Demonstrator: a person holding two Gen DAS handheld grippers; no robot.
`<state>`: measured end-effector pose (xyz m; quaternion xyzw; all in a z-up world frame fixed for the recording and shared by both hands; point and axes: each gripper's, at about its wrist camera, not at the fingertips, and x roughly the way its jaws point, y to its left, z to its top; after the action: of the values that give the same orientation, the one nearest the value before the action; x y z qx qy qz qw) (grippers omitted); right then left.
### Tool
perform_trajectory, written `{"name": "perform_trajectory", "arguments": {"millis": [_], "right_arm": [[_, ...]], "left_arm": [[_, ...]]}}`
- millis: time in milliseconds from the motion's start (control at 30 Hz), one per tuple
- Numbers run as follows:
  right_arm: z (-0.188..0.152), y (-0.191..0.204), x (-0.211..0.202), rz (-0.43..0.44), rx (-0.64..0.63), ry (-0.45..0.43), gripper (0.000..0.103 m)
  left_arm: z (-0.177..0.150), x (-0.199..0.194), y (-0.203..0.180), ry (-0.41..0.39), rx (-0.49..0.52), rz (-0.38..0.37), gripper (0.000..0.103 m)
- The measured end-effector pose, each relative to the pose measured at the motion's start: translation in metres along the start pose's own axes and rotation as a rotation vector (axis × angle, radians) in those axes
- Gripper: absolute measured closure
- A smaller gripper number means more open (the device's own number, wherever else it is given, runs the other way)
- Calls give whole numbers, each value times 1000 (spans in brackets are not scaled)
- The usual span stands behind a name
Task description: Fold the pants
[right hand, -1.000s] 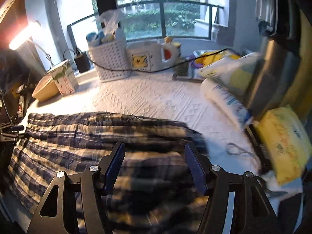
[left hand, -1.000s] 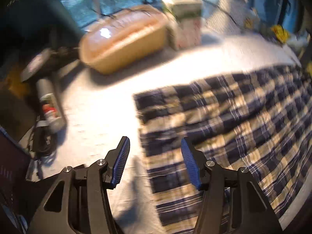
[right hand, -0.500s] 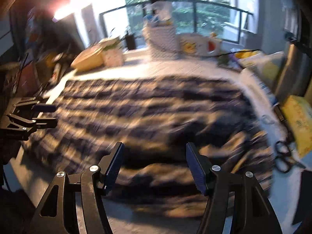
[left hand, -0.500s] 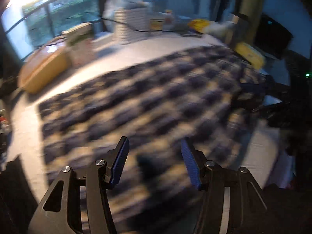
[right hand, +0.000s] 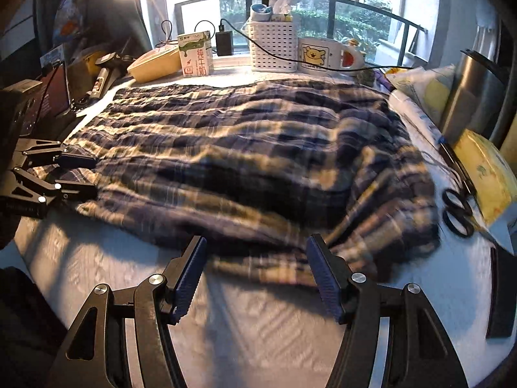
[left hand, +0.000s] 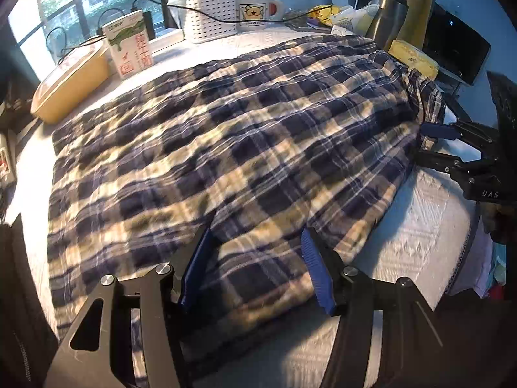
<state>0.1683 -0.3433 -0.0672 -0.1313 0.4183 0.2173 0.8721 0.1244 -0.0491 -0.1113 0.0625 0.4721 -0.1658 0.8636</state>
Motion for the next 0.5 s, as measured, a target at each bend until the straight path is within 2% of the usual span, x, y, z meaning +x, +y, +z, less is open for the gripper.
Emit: {"name": "perform_trajectory", "arguments": {"millis": [133,233,367,433,500], "right_arm": [[-11,-5,-9,-9,26,-4,37],[-15,-9,-16,-11,65,0,37],[-22,-28,-29,13,214,-18,35],[-25,-36,-33,32,274,-27,27],[-27,-44,-32,45,341,-24,25]], "left_arm": [[-3,-5,6,3,-55,-11,45],[0,-13,8,-24,-64,-6,45],[7,-28,20,-76,-76,20,45],[10,-34,31,-99,-93,43,45],[12,-36,44,-110,-116,67,45]]}}
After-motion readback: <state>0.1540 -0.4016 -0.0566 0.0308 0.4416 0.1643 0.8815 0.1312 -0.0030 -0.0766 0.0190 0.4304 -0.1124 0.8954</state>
